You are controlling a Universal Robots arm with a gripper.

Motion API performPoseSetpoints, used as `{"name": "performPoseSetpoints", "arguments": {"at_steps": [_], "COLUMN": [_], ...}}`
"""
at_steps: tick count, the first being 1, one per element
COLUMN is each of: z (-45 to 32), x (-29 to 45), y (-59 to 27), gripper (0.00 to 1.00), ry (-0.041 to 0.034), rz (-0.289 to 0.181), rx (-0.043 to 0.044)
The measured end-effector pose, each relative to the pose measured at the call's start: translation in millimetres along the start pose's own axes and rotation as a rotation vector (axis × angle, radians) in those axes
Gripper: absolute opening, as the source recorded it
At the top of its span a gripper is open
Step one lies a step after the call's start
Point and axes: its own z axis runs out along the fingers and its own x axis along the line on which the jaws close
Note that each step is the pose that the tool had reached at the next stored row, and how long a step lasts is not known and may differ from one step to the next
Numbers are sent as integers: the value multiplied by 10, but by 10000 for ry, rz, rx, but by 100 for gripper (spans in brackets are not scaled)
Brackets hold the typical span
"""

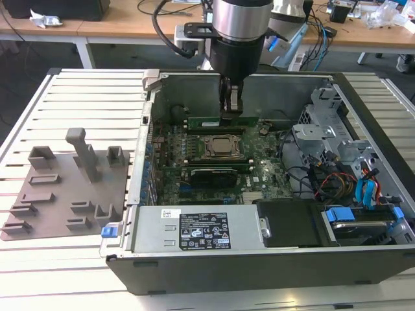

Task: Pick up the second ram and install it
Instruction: 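Insert the second ram into the second slot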

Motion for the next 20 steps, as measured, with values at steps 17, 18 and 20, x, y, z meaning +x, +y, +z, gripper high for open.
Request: {"name": "performPoseSetpoints", "arguments": {"at_steps": [17,18,20], "z": [370,383,428], "x": [15,15,17], "y": [-1,-1,-2], "gripper": [14,14,14], "ry": [0,0,0], "rz": [0,0,-1], "rx": [0,0,0]}}
